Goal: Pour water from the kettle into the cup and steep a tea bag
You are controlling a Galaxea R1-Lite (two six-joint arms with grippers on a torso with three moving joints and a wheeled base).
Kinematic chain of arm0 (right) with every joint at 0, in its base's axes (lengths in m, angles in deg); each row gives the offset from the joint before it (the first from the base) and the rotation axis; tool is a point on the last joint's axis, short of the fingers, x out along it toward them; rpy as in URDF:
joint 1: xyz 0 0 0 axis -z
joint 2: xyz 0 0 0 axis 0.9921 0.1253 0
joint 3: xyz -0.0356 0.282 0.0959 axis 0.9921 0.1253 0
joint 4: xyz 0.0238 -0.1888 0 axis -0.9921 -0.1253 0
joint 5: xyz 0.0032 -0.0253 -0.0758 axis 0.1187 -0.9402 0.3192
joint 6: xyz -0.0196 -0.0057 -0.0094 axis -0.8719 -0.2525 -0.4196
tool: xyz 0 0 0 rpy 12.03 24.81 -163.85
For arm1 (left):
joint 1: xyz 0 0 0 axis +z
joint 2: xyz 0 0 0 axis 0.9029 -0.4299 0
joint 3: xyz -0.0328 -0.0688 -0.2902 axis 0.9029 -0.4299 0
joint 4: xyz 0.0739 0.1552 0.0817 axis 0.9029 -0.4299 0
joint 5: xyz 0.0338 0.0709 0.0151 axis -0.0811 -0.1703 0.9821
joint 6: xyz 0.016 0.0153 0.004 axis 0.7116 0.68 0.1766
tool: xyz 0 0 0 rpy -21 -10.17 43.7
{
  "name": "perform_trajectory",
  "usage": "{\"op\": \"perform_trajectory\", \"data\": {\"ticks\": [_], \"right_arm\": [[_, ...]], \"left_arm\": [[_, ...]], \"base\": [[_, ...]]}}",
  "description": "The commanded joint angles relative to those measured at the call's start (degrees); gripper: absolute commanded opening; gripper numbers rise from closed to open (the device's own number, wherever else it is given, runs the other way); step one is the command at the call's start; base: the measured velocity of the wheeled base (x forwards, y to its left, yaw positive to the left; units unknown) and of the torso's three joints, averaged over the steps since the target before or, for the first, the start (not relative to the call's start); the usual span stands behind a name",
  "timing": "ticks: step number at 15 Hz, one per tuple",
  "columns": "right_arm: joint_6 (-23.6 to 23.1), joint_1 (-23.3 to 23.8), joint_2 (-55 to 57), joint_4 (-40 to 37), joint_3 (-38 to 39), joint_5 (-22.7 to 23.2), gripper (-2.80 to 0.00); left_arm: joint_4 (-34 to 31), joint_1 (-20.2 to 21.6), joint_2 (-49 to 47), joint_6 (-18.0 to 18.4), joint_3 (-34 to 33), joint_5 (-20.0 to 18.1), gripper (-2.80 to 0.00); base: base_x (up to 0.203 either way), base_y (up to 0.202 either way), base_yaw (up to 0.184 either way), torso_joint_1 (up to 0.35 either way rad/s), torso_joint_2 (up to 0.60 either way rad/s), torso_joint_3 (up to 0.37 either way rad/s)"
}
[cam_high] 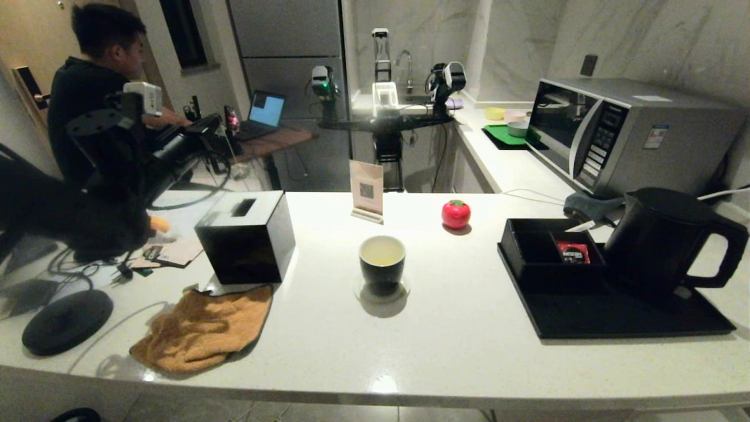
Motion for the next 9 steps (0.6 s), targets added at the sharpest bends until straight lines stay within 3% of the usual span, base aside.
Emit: {"op": "perform_trajectory", "data": {"ticks": [1,9], "right_arm": [[0.0,-0.1,0.1,-0.1,0.0,0.0,-2.80],[0.0,-0.1,0.1,-0.1,0.0,0.0,-2.80]], "left_arm": [[0.5,0.0,-0.2,-2.3,0.7,-4.9,-2.80],[1.1,0.3,-3.9,-2.5,2.6,-5.8,-2.80]], "base": [[0.000,0.000,0.000,0.000,0.00,0.000],[0.000,0.000,0.000,0.000,0.00,0.000]]}}
